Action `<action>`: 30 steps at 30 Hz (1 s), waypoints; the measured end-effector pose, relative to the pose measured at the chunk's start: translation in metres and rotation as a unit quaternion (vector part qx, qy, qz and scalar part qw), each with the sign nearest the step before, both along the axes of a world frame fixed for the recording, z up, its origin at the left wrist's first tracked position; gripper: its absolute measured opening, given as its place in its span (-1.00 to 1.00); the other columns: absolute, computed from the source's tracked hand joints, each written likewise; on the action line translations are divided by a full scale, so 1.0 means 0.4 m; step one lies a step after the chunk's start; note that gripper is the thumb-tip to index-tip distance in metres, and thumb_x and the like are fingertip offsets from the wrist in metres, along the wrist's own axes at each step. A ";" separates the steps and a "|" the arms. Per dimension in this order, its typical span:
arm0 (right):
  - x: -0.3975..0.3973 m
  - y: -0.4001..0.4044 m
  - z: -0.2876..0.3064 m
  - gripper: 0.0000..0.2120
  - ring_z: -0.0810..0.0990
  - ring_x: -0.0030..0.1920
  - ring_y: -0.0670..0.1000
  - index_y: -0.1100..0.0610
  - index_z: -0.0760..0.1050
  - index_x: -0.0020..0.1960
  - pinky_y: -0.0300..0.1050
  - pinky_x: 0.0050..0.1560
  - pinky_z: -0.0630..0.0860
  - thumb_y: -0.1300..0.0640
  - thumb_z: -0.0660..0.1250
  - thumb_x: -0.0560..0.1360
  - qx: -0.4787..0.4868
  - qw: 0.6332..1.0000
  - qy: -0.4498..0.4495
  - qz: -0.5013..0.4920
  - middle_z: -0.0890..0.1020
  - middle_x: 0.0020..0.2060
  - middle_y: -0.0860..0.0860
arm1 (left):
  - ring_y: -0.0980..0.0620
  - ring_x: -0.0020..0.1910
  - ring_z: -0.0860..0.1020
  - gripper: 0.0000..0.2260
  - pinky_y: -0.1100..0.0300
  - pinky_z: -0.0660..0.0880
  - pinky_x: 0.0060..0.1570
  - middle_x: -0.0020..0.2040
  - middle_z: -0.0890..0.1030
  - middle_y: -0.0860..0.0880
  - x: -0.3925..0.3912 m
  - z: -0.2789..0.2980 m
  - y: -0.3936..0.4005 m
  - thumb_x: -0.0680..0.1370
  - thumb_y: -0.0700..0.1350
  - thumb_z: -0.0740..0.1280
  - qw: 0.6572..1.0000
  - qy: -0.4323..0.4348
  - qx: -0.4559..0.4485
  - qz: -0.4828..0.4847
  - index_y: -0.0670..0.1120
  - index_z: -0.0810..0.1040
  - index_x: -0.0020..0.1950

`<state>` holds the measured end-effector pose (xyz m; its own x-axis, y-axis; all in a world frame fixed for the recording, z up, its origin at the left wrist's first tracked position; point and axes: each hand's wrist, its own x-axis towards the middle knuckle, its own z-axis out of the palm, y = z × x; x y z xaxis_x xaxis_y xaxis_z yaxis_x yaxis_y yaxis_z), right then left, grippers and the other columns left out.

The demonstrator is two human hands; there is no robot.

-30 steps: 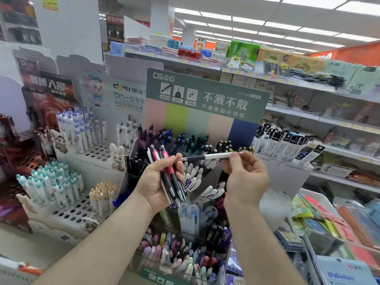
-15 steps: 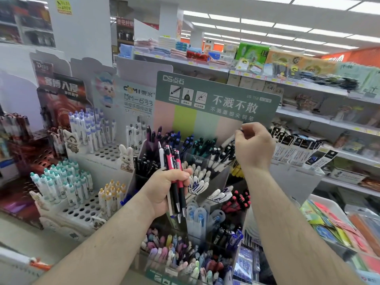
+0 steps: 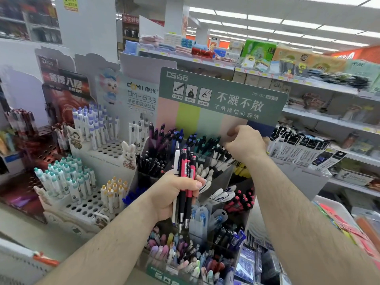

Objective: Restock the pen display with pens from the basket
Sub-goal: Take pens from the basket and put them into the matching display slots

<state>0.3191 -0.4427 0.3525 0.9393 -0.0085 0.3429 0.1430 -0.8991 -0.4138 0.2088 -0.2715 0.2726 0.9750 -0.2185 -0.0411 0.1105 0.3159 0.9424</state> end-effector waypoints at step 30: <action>-0.276 -0.095 -0.139 -0.81 0.59 -0.37 -0.03 0.18 0.59 -0.19 -0.19 -0.31 0.58 0.14 0.38 0.58 0.619 0.781 -0.053 -0.060 0.61 -0.35 0.05 | 0.05 -0.48 0.43 -0.87 0.27 0.45 -0.46 -0.42 0.46 -0.07 -0.024 -0.087 -0.066 0.35 -0.16 0.36 0.980 0.149 -0.128 0.026 -0.19 0.65 -0.21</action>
